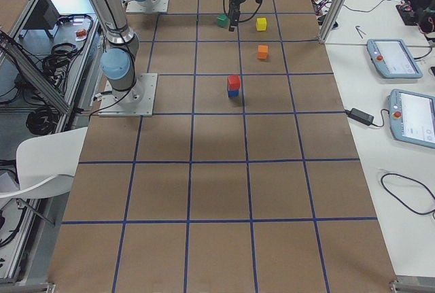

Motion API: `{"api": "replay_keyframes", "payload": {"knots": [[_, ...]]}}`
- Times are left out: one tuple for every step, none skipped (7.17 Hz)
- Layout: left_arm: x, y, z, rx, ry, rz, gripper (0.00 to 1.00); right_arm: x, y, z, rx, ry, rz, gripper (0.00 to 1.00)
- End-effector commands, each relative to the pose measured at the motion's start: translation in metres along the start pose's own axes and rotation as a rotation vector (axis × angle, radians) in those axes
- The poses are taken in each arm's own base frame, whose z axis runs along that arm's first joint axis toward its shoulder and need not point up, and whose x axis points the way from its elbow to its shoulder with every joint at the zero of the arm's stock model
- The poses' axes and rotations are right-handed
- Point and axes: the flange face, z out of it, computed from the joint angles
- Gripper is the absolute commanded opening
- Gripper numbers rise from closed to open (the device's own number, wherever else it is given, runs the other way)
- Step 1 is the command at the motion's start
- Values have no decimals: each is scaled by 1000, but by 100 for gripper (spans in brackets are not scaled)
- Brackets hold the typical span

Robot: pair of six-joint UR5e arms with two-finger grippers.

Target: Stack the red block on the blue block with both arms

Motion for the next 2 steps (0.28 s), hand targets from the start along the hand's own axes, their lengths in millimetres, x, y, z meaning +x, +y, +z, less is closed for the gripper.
{"api": "replay_keyframes", "payload": {"knots": [[0,0,1,-2,0,0,100,-1,5,-6,13,6,2,100],[0,0,1,-2,0,0,100,-1,5,-5,11,6,2,100]]}}
